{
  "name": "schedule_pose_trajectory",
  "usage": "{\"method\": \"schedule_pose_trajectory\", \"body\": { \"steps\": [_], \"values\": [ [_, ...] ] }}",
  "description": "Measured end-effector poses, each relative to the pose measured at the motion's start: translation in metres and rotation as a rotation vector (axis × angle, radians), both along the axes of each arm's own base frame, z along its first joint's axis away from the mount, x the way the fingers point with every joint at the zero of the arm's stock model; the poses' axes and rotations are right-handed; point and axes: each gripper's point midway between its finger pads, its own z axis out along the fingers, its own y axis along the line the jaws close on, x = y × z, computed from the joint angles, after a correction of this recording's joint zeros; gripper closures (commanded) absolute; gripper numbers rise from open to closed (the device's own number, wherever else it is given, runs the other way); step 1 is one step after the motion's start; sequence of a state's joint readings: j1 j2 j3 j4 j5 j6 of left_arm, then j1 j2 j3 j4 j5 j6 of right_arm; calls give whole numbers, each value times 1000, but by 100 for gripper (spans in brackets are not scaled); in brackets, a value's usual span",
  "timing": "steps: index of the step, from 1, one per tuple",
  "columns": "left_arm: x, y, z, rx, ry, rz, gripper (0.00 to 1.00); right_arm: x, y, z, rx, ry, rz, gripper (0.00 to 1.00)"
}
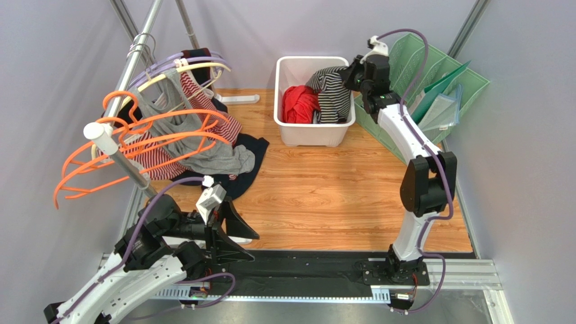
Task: Remove the tank top from the hanger
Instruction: Place the tank top in the bin.
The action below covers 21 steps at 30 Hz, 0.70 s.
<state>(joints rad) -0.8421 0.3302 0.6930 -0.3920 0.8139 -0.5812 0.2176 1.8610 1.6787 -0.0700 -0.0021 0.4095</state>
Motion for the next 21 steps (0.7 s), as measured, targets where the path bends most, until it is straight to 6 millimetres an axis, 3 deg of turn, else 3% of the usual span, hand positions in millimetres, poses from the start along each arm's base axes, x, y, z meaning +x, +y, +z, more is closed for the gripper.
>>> {"method": "schedule_pose_trajectory", "body": {
  "steps": [4, 8, 11, 12, 15, 18, 21],
  "values": [
    [3, -3, -1, 6, 5, 4, 28, 8, 51, -10, -14, 32, 128, 100],
    [4, -3, 1, -1, -1, 9, 28, 0, 96, -47, -39, 124, 234, 97],
    [4, -2, 2, -9, -8, 20, 28, -10, 115, -75, -64, 212, 276, 79],
    [4, -1, 3, -14, -12, 25, 28, -13, 116, -83, -73, 237, 278, 67],
    [2, 3, 5, -32, -21, 34, 28, -19, 107, -101, -115, 308, 256, 46],
    [0, 7, 5, -40, -27, 40, 28, -21, 92, -105, -156, 335, 232, 36],
    [-1, 10, 4, -42, -29, 56, 28, -29, 82, -94, -184, 336, 218, 28]
  ]
}}
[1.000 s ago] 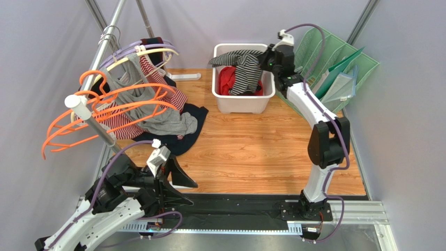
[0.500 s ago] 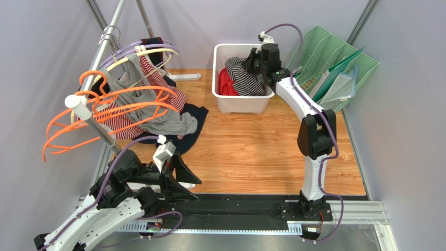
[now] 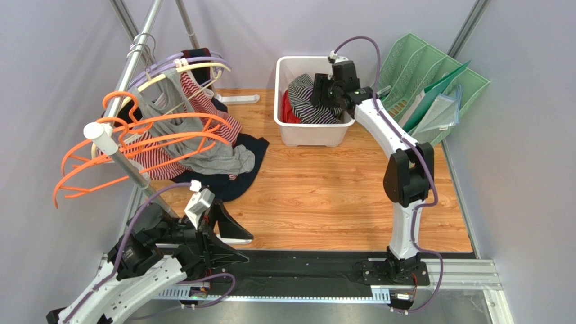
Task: Remove the tank top from the hanger
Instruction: Place the tank top in the bin, then pick up the hanger from the clothesline.
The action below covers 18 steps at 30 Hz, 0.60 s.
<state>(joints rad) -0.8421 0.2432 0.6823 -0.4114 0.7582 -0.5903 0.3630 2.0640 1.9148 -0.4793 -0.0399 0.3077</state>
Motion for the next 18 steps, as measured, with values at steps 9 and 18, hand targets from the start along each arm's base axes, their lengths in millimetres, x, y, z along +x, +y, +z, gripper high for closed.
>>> {"method": "schedule_pose_trajectory", "body": {
  "steps": [9, 18],
  "values": [
    [-9, 16, -5, -25, -4, 40, 27, -63, 18, 152, 22, -290, 106, 16],
    [-16, 28, -12, -34, 8, 60, 27, -115, 111, 243, 233, -533, 526, 21]
  ]
}}
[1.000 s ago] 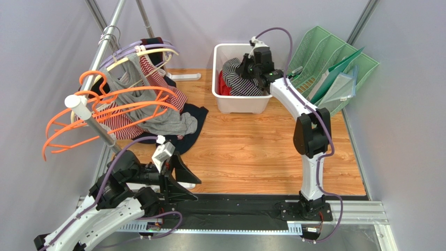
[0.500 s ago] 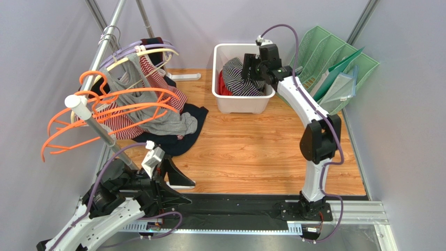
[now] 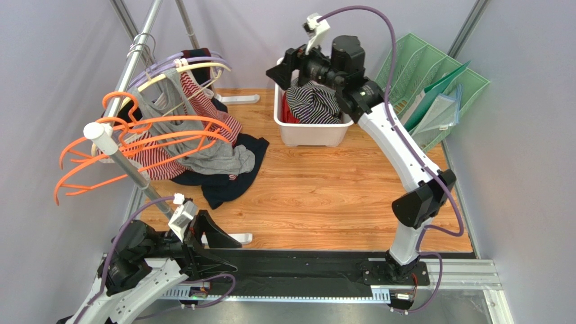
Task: Remove the tank top from the hanger
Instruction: Pick up the hanger from the clothesline.
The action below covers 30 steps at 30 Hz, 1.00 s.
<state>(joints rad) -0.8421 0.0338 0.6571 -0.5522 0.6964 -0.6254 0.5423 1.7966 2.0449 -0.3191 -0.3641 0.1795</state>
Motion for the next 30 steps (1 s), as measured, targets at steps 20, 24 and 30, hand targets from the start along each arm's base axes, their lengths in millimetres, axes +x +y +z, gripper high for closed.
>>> {"method": "schedule_pose_trajectory", "body": {
  "steps": [20, 24, 30],
  "values": [
    [-3, 3, -1, -2, 3, -6, 28, -10, 146, -20, -82, -323, 93, 42],
    [-4, 2, -1, -1, 3, -10, 28, -24, 163, 0, -77, -447, 21, 43],
    [-4, 3, -1, -1, 3, -11, 28, -32, 181, 20, -50, -561, -30, 44]
  ]
}}
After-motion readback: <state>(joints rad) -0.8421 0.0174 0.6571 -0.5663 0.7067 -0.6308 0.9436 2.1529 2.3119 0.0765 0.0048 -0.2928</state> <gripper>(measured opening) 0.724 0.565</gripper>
